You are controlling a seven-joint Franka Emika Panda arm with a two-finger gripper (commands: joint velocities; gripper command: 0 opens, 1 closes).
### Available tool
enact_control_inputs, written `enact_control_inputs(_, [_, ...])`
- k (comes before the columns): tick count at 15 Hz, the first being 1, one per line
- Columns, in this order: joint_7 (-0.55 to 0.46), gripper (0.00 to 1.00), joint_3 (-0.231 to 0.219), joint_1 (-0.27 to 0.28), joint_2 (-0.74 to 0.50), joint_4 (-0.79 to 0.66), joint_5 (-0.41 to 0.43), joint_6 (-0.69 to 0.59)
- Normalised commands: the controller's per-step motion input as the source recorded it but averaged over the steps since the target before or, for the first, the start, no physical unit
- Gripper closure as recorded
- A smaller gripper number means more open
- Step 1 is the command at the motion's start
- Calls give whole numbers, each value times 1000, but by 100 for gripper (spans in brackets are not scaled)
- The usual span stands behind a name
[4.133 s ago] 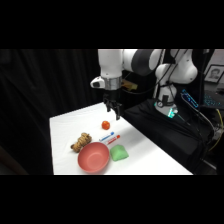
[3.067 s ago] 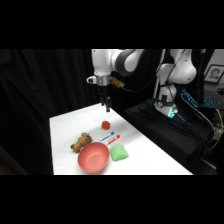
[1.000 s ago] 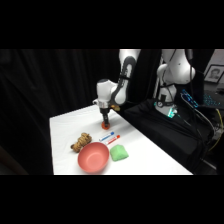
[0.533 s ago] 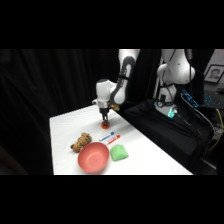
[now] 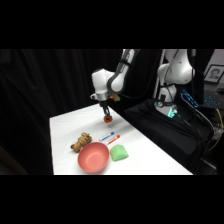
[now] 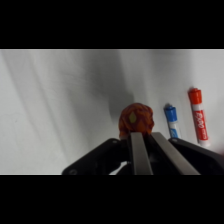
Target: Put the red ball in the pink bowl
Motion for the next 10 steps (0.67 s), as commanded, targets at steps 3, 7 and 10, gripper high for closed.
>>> enact_control_inputs(3, [-94,98,-118,136,-417,108,-71,-535])
enact_control_inputs(7, [100,98,-29,245,-255,119,-124,-292])
enact_control_inputs(10, [288,98,70,278,-33,183,-134,-5])
